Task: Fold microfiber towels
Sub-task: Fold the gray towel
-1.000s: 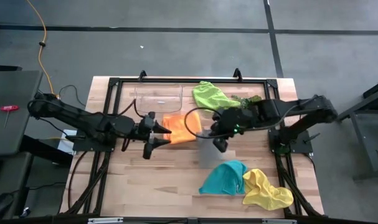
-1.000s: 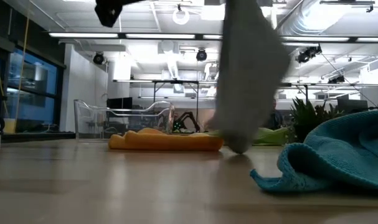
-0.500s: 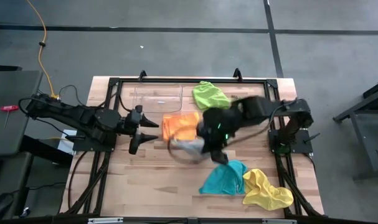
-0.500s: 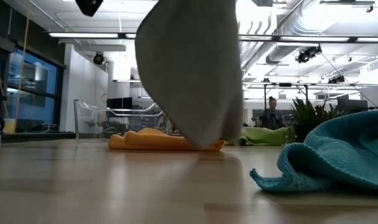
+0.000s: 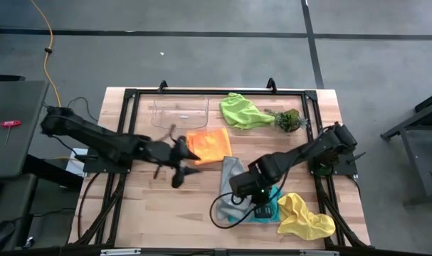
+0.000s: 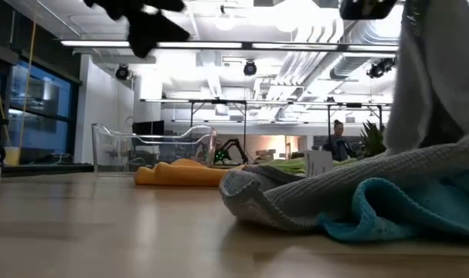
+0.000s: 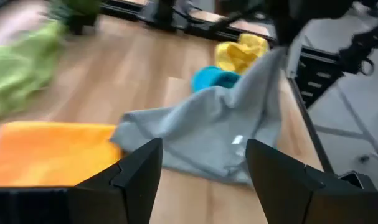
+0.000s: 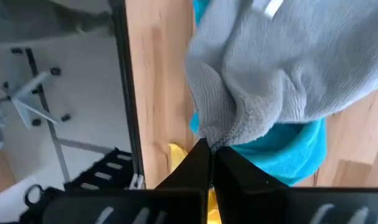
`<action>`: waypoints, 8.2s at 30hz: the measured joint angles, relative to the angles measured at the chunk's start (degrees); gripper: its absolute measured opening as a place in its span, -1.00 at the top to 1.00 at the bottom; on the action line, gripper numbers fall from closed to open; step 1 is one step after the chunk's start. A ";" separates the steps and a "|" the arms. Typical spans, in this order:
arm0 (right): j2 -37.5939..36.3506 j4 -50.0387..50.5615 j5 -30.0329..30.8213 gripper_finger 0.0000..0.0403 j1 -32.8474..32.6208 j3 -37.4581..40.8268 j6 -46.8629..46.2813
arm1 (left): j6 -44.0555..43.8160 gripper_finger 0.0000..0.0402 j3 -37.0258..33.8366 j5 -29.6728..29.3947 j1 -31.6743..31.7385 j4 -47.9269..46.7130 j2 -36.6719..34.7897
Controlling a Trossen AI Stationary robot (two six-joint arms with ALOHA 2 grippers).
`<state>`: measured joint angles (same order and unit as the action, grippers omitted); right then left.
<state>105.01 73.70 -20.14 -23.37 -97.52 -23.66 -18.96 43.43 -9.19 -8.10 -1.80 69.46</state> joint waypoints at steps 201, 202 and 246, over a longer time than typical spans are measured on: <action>22.82 5.21 17.92 1.00 15.07 -19.69 -6.81 | -56.00 0.99 -10.92 -18.27 -22.32 -34.43 -5.72; 22.82 5.23 17.90 1.00 15.09 -19.69 -7.41 | -56.02 0.98 -10.92 -18.50 -22.32 -34.44 -5.72; 22.77 5.18 18.64 1.00 14.96 -19.71 -16.44 | -58.44 0.11 -10.85 -19.18 -22.34 -36.59 -5.72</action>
<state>127.78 78.88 -1.50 -8.40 -117.23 -40.10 -77.41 32.58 -28.37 -30.44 -38.39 63.75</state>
